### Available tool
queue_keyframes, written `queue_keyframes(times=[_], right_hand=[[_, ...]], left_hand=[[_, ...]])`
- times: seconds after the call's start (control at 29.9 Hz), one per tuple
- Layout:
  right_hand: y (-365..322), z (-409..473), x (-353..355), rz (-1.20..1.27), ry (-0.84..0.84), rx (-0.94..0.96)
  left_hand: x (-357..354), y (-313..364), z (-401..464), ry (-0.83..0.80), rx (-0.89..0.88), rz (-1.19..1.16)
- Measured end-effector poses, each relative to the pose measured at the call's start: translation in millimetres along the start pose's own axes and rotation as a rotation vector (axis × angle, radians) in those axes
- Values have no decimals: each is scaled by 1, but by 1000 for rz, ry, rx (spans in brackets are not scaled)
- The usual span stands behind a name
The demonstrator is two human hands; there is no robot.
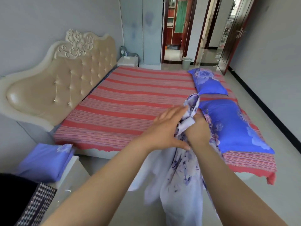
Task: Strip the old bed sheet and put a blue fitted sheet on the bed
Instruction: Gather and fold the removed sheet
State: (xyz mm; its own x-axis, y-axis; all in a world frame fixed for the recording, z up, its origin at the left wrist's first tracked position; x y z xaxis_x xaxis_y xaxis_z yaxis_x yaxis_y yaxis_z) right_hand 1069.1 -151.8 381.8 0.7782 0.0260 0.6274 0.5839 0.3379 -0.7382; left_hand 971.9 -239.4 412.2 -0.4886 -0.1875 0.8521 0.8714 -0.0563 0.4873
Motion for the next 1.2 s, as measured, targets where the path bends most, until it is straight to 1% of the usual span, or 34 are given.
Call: queue_keyframes(times=[0.03,0.07,0.13,0.2,0.23,0.27,0.3,0.37,0.43,0.5,0.57,0.63,0.7,0.77,0.84,0.87,0.94,0.97,1.04,1.1,1.17,1.2], right_hand=[[-3,-3,-3,-13,-42,5],[-4,-4,-6,-42,-76,23],[-5,-6,-5,-77,-113,32],[-2,-7,-2,-68,-108,19],[0,-8,0,-58,-95,11],[3,-8,0,-48,-88,0],[5,-7,-2,-36,-102,-8],[9,-5,-10,20,-183,-18],[10,-1,-16,-1,-266,6],[7,-2,-16,-41,-281,25],[1,-8,-16,-28,-289,67],[-5,-15,-17,-19,-320,83],[-11,-20,-17,-75,-381,108],[-13,-23,-19,-160,-443,124],[-7,-22,-17,-113,-396,97],[-5,-22,-16,-18,-357,88],[-3,-22,-14,84,-316,99],[-3,-24,-14,110,-332,95],[-4,-27,-13,150,-355,56],[-4,-26,-11,182,-350,57],[-5,-26,-12,93,-372,42],[-6,-27,-12,97,-377,17]], left_hand=[[1,8,1,46,-50,84],[2,5,0,91,-52,96],[4,-5,-5,163,47,-60],[4,-12,-11,235,212,-252],[3,-14,-14,255,260,-280],[2,-14,-15,238,259,-273],[1,-11,-17,186,205,-278],[0,-4,-21,49,71,-378],[6,-4,-25,-26,21,-481],[10,-3,-25,-51,-14,-449],[8,0,-25,-77,-28,-404],[6,0,-23,-53,15,-434],[5,-3,-23,10,59,-469],[1,-3,-24,-7,64,-482],[-4,2,-27,-80,21,-423],[-5,4,-29,-90,-14,-362],[-4,9,-31,5,-93,-230],[-3,10,-32,76,-122,-217],[-2,13,-33,173,-154,-265],[2,14,-32,212,-111,-320],[14,7,-28,229,-14,-473],[23,2,-27,247,30,-541]])
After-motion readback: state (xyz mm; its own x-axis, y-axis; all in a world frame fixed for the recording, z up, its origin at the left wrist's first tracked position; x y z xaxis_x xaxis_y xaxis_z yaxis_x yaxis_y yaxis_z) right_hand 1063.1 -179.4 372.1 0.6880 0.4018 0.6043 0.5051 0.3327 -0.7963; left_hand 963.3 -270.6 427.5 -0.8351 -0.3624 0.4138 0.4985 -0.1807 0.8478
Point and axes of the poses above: each hand's wrist, its own z-axis towards the middle knuckle, its own x-axis out of the back of the hand, y = z × x, the point moved 6 cm from there along z, towards the middle knuckle, and after that the axes turned 5 degrees about x, right-handed, at the moved point
